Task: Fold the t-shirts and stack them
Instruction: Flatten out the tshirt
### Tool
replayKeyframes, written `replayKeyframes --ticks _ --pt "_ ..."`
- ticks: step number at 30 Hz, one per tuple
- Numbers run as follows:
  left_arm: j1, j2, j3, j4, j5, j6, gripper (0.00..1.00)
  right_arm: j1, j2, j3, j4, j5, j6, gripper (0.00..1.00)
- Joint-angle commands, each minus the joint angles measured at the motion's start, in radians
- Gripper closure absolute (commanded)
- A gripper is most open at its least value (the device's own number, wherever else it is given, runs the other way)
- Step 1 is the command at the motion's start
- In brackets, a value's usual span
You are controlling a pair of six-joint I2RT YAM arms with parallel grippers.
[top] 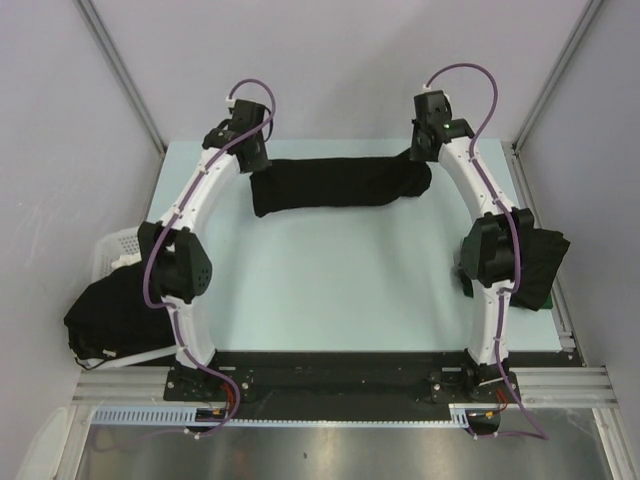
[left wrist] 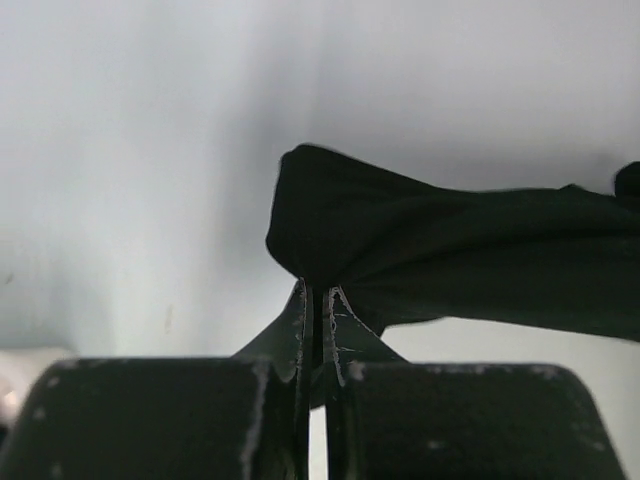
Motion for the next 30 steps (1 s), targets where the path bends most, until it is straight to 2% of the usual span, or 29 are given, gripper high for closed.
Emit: replayKeyframes --ticks 1,3,4,5,6,8,12,15,16,18,19,21,24,30 --pt "0.060 -0.048 -0.099 -0.063 -0.178 0.026 0.96 -0.047 -0.031 -0.087 -0.009 0.113 -0.031 0.74" --pt "0.060 -0.094 -0.142 -0.048 -0.206 0.017 0.98 -0.051 -0.062 -0.112 0.002 0.109 -0.032 0.82" --pt "0.060 -0.114 -0.185 -0.038 -0.215 0.017 0.98 -0.051 -0.073 -0.120 0.000 0.106 -0.034 0.90" --pt "0.060 -0.133 -0.205 -0.015 -0.210 0.019 0.98 -0.053 -0.082 -0.134 0.000 0.101 -0.031 0.92" --pt "0.060 -0.163 -0.225 -0.002 -0.201 0.028 0.98 -0.056 -0.088 -0.138 -0.006 0.089 -0.028 0.92" --pt "0.060 -0.177 -0.253 0.005 -0.187 0.031 0.97 -0.054 -0.105 -0.152 -0.009 0.075 -0.025 0.85" --pt "0.060 -0.139 -0.224 -0.040 -0.172 0.026 0.92 -0.053 -0.090 -0.135 -0.015 0.037 -0.011 0.75" --pt "0.060 -0.111 -0.172 -0.089 -0.146 0.025 0.84 -0.047 -0.050 -0.086 -0.047 -0.017 0.009 0.73" --pt "0.060 -0.110 -0.165 -0.092 -0.143 0.022 0.70 -0.043 -0.036 -0.080 -0.050 -0.035 0.021 0.74" --pt "0.060 -0.116 -0.167 -0.087 -0.137 0.017 0.60 -0.036 -0.027 -0.086 -0.044 -0.074 0.037 0.74" --pt "0.060 -0.124 -0.170 -0.081 -0.140 0.015 0.45 -0.033 -0.018 -0.083 -0.041 -0.094 0.044 0.74" --pt "0.060 -0.121 -0.150 -0.090 -0.134 0.019 0.34 -0.024 -0.002 -0.068 -0.027 -0.124 0.050 0.73" --pt "0.059 -0.095 -0.113 -0.149 -0.153 0.014 0.30 -0.008 0.034 -0.022 -0.009 -0.147 0.047 0.73" --pt "0.060 -0.108 -0.170 -0.072 -0.160 0.006 0.30 0.013 0.209 0.219 0.029 -0.261 0.052 0.71"
